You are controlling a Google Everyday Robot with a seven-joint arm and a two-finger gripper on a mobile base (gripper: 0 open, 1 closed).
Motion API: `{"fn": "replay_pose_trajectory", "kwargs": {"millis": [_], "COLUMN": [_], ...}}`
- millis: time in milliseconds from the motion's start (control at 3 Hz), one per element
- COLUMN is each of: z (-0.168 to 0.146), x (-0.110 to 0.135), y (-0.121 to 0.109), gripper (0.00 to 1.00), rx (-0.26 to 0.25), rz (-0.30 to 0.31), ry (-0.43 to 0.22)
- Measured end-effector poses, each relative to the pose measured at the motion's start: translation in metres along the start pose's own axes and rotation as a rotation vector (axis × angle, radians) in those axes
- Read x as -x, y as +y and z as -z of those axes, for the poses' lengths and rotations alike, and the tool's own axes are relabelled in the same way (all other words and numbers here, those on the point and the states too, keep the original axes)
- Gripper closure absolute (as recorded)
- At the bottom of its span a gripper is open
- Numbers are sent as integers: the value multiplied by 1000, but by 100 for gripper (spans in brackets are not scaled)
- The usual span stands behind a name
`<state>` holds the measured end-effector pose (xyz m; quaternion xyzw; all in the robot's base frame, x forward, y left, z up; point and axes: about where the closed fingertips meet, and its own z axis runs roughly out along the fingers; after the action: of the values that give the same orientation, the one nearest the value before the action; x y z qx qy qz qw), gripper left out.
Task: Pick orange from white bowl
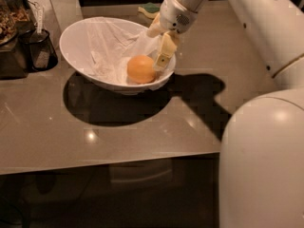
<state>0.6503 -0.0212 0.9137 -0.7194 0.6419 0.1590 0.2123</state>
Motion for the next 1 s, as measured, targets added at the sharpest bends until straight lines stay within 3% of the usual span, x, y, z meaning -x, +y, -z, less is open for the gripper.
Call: {"fn": "replay_pose_trajectory", "kwargs": {"millis": [667, 1000], "z": [-51, -49], "x": [-14, -12], "y": [-5, -5], "gripper": [15, 19], "rx": [90, 92], "rz": [-87, -88], "ry": [-34, -34]}}
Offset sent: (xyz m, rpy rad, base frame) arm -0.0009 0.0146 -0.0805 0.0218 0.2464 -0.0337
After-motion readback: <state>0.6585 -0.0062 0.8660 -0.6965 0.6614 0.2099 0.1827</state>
